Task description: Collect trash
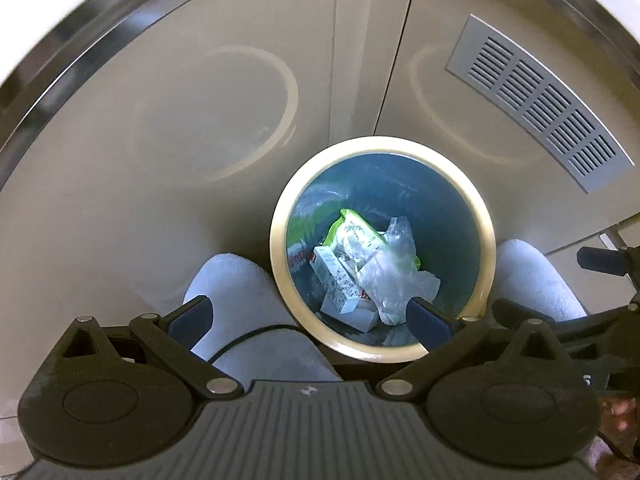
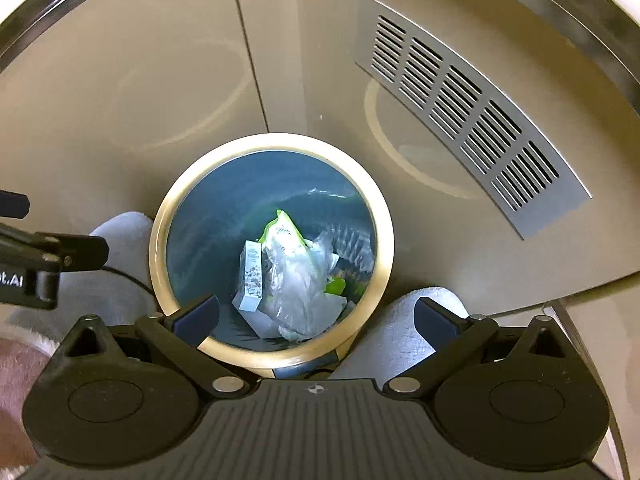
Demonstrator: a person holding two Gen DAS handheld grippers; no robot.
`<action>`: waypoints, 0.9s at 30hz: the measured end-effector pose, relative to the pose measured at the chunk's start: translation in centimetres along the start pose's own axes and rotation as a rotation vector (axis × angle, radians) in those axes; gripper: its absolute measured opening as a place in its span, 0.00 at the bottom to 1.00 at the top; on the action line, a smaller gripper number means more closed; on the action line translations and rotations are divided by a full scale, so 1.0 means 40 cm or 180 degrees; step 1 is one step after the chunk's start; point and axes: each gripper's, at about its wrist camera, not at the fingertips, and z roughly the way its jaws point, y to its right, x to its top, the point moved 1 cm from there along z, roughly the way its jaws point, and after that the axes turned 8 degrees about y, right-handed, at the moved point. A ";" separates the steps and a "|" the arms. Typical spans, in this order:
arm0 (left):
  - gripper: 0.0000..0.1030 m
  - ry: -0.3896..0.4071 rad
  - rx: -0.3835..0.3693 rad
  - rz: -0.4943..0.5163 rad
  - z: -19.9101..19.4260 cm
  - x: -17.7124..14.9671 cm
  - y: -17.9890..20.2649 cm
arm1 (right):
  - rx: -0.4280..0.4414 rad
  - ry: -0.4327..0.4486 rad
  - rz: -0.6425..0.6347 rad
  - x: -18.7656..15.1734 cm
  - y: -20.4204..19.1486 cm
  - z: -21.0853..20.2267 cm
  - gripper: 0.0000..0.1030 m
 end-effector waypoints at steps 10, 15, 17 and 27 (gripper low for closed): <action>1.00 0.0009 0.0046 0.0089 0.007 -0.006 0.009 | 0.0055 -0.0020 0.0039 -0.004 -0.010 0.010 1.00; 1.00 -0.0037 0.0014 0.0106 0.013 -0.005 0.012 | 0.0056 -0.0048 0.0039 -0.006 -0.008 0.013 1.00; 1.00 -0.0037 0.0015 0.0110 0.015 -0.005 0.011 | 0.0068 -0.0061 0.0045 -0.007 -0.009 0.017 1.00; 1.00 -0.0067 0.0047 0.0152 0.023 -0.007 0.018 | 0.0075 -0.0108 0.0101 -0.014 -0.007 0.025 1.00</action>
